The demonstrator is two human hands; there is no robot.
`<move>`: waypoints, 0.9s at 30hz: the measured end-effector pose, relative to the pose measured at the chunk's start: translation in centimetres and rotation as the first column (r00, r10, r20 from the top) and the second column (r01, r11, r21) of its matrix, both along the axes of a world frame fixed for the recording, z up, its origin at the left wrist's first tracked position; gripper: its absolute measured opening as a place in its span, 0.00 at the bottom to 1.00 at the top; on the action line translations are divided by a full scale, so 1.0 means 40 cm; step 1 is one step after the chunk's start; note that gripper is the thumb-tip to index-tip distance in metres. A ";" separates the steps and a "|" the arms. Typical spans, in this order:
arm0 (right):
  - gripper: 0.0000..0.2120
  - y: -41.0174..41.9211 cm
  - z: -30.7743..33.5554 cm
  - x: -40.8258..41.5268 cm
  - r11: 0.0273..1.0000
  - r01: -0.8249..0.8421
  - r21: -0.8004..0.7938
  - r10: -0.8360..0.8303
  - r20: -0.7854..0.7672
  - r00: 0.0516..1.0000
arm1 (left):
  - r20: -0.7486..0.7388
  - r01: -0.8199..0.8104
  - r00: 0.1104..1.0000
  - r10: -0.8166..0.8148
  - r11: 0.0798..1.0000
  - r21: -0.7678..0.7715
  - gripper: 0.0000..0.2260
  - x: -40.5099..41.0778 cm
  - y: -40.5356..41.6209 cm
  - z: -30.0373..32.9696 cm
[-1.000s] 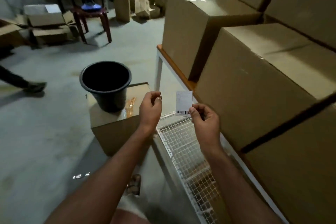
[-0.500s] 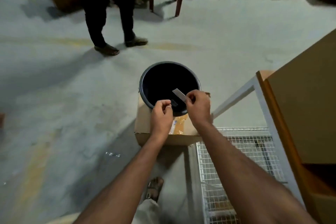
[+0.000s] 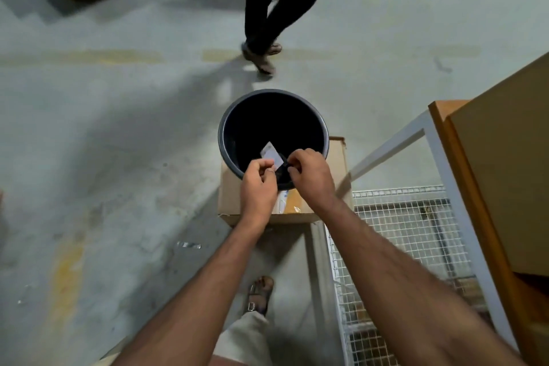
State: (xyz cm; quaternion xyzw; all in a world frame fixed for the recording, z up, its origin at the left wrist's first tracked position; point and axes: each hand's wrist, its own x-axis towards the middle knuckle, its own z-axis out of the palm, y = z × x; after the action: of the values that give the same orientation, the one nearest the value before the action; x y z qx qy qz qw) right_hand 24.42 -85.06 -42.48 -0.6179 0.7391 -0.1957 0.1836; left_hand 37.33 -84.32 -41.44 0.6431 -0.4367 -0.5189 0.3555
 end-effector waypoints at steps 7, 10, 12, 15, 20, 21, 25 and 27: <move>0.04 0.099 0.101 -0.022 0.961 0.141 -0.240 -0.112 0.129 0.985 | -0.089 0.067 0.993 -0.078 0.990 -0.127 0.07 -0.041 0.030 0.083; 0.06 0.195 0.186 -0.062 0.921 0.212 -0.327 -0.166 0.161 0.973 | -0.106 0.133 0.982 -0.157 0.969 -0.209 0.07 -0.087 0.066 0.134; 0.09 0.277 0.255 -0.096 0.893 0.290 -0.344 -0.226 0.213 0.951 | -0.127 0.187 0.966 -0.227 0.945 -0.268 0.07 -0.129 0.105 0.178; 0.12 0.430 0.355 -0.136 0.846 0.405 -0.347 -0.315 0.289 0.904 | -0.185 0.274 0.915 -0.358 0.889 -0.366 0.07 -0.192 0.201 0.272; 0.12 0.718 0.512 -0.144 0.683 0.535 -0.498 -0.426 0.324 0.845 | -0.232 0.411 0.775 -0.588 0.747 -0.522 0.08 -0.264 0.434 0.461; 0.12 0.781 0.540 -0.136 0.643 0.559 -0.524 -0.456 0.324 0.829 | -0.234 0.426 0.744 -0.626 0.714 -0.556 0.08 -0.270 0.489 0.496; 0.11 1.064 0.628 -0.086 0.507 0.587 -0.631 -0.529 0.310 0.790 | -0.247 0.470 0.608 -0.755 0.593 -0.654 0.09 -0.252 0.752 0.602; 0.10 1.219 0.663 -0.054 0.446 0.597 -0.667 -0.551 0.321 0.770 | -0.252 0.492 0.528 -0.811 0.534 -0.688 0.09 -0.231 0.900 0.628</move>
State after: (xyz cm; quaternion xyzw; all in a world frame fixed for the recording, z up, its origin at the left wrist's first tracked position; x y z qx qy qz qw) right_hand 22.28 -36.29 -15.96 -0.3441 0.7525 -0.5441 -0.1388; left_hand 28.11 -48.30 -16.31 0.1136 -0.6586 -0.6306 0.3946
